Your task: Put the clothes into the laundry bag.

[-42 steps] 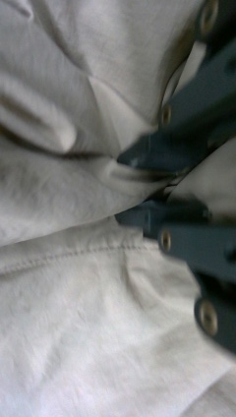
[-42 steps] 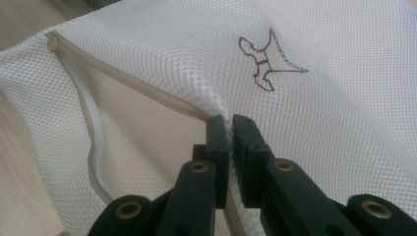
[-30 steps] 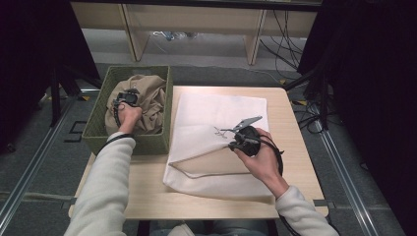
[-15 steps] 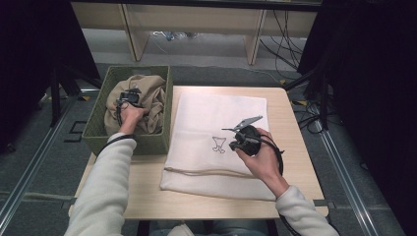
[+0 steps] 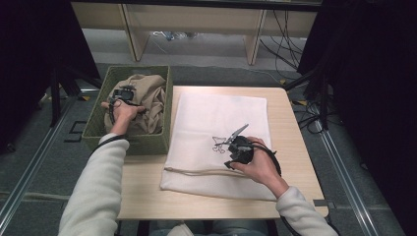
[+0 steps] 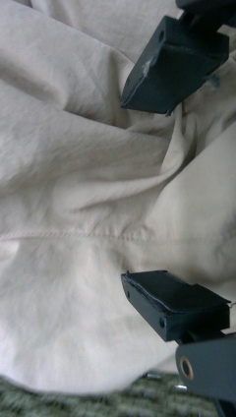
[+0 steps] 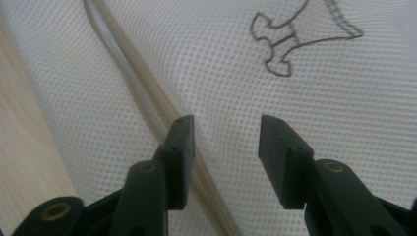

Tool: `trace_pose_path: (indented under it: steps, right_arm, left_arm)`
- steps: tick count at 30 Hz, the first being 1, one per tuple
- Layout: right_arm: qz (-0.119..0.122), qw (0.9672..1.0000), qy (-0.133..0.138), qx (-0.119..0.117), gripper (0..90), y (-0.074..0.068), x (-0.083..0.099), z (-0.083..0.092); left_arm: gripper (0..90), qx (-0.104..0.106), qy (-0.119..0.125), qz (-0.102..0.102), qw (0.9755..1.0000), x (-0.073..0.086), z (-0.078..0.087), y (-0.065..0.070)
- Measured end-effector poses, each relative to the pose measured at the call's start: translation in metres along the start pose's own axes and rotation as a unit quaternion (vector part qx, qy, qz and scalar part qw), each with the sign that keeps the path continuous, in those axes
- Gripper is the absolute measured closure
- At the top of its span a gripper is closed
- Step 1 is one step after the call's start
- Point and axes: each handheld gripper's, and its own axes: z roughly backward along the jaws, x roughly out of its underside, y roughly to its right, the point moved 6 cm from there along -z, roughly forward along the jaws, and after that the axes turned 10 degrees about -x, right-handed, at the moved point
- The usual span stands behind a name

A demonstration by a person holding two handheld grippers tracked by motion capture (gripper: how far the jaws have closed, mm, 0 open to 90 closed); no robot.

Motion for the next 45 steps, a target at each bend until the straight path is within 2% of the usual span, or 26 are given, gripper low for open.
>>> trace_pose_path:
  steps: [2, 4, 5, 7, 9, 11, 15, 17, 19, 20, 24, 25, 28, 32, 38, 42, 44, 45]
  right_arm:
    - [0.025, 0.9996, -0.009, -0.006, 52.9, 0.001, 0.000, -0.009]
    - [0.026, 0.9993, -0.024, -0.009, 51.2, -0.001, 0.002, -0.016]
    - [0.034, 0.9990, -0.028, -0.009, 50.2, -0.001, 0.002, -0.019]
    - [0.053, 0.9981, -0.033, 0.001, 49.2, 0.000, 0.002, -0.024]
    - [0.045, 0.9982, -0.038, 0.002, 49.1, -0.002, 0.003, -0.026]
    - [0.069, 0.9962, -0.050, 0.014, 48.4, 0.002, 0.004, -0.032]
    - [0.082, 0.9937, -0.070, 0.030, 48.4, 0.004, 0.008, -0.039]
    - [0.089, 0.9928, -0.075, 0.027, 50.0, 0.004, 0.008, -0.041]
    - [0.091, 0.9930, -0.073, 0.021, 53.6, 0.005, 0.008, -0.041]
    - [0.084, 0.9937, -0.072, 0.022, 59.9, 0.006, 0.008, -0.041]
    - [0.057, 0.9961, -0.067, 0.004, 70.8, 0.007, 0.009, -0.040]
    - [0.051, 0.9967, -0.064, 0.001, 77.5, 0.007, 0.009, -0.040]
    - [0.043, 0.9972, -0.060, 0.011, 84.7, 0.009, 0.009, -0.040]
    - [0.044, 0.9975, -0.052, 0.017, 86.5, 0.008, 0.007, -0.036]
    - [0.042, 0.9983, 0.005, 0.040, 87.2, 0.005, -0.006, -0.009]
    - [0.034, 0.9980, 0.029, 0.046, 87.3, -0.001, -0.011, 0.008]
    - [0.050, 0.9967, 0.038, 0.051, 87.3, -0.001, -0.014, 0.015]
    - [0.038, 0.9973, 0.041, 0.048, 87.3, -0.004, -0.014, 0.018]
  left_arm:
    - [16.1, 0.000, -0.001, 0.003, 1.0000, 0.001, 0.000, -0.001]
    - [16.0, 0.003, -0.003, 0.002, 1.0000, 0.002, -0.001, -0.001]
    - [15.9, 0.005, -0.004, 0.000, 1.0000, 0.002, -0.001, 0.000]
    - [15.8, 0.008, -0.007, 0.000, 0.9999, 0.003, -0.003, 0.001]
    - [15.8, 0.008, -0.012, 0.000, 0.9999, 0.004, -0.004, 0.002]
    - [15.6, 0.012, -0.011, -0.001, 0.9999, 0.005, -0.006, 0.002]
    - [15.4, 0.018, -0.014, 0.000, 0.9997, 0.007, -0.008, 0.003]
    - [15.3, 0.020, -0.021, -0.001, 0.9996, 0.009, -0.010, 0.004]
    - [15.2, 0.022, -0.023, -0.002, 0.9995, 0.011, -0.011, 0.005]
    - [15.1, 0.023, -0.027, -0.001, 0.9994, 0.012, -0.013, 0.006]
    - [15.2, 0.024, -0.028, -0.002, 0.9993, 0.013, -0.015, 0.007]
    - [15.2, 0.024, -0.030, -0.004, 0.9992, 0.013, -0.015, 0.008]
    - [15.3, 0.024, -0.031, -0.004, 0.9992, 0.013, -0.016, 0.008]
    - [15.2, 0.023, -0.031, -0.005, 0.9992, 0.013, -0.016, 0.007]
    - [14.4, 0.020, -0.032, -0.012, 0.9992, 0.015, -0.020, 0.008]
    - [13.4, 0.018, -0.040, -0.016, 0.9989, 0.017, -0.022, 0.009]
    - [13.1, 0.019, -0.039, -0.016, 0.9989, 0.017, -0.023, 0.010]
    - [12.9, 0.018, -0.040, -0.015, 0.9989, 0.017, -0.024, 0.010]
